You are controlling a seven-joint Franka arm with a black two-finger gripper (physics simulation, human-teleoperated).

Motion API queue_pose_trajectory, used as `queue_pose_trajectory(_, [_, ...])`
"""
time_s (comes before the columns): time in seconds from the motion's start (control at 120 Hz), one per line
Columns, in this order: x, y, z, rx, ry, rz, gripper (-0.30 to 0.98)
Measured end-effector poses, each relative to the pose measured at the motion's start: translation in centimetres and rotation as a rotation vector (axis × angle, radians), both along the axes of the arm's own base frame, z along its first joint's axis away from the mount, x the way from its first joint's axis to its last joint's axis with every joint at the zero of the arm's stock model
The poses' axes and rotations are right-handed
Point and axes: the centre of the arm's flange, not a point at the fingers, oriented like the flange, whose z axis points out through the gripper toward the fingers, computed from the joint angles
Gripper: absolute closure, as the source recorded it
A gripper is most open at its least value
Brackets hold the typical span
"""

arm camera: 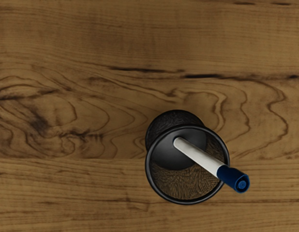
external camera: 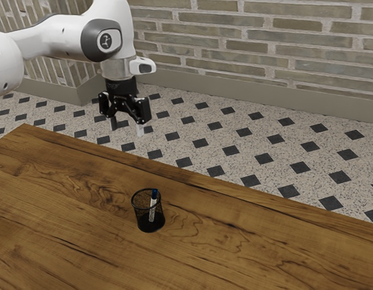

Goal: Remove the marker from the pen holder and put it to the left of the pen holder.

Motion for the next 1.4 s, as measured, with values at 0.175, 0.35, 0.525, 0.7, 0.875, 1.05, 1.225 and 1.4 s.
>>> queue_pose_trajectory(0.175, [1.8,-0.7,-4.6,0.002,0.067,-0.002,0.02])
queue_pose_trajectory(0.35, [3.6,-2.7,-10.3,-0.011,0.127,-0.016,0.02])
queue_pose_trajectory(0.525, [3.7,-6.6,-12.8,-0.002,0.146,-0.053,0.04])
queue_pose_trajectory(0.7, [2.6,-8.2,-15.2,0.036,0.187,-0.063,0.06])
queue_pose_trajectory(0.875, [1.6,-9.2,-16.1,0.064,0.241,-0.062,0.08])
queue_pose_trajectory(1.05, [1.1,-9.2,-17.1,0.085,0.300,-0.050,0.18])
queue_pose_trajectory(1.225, [1.4,-8.0,-17.6,0.096,0.322,-0.018,0.38])
queue_pose_trajectory(1.4, [1.8,-6.9,-17.7,0.102,0.324,0.011,0.51])
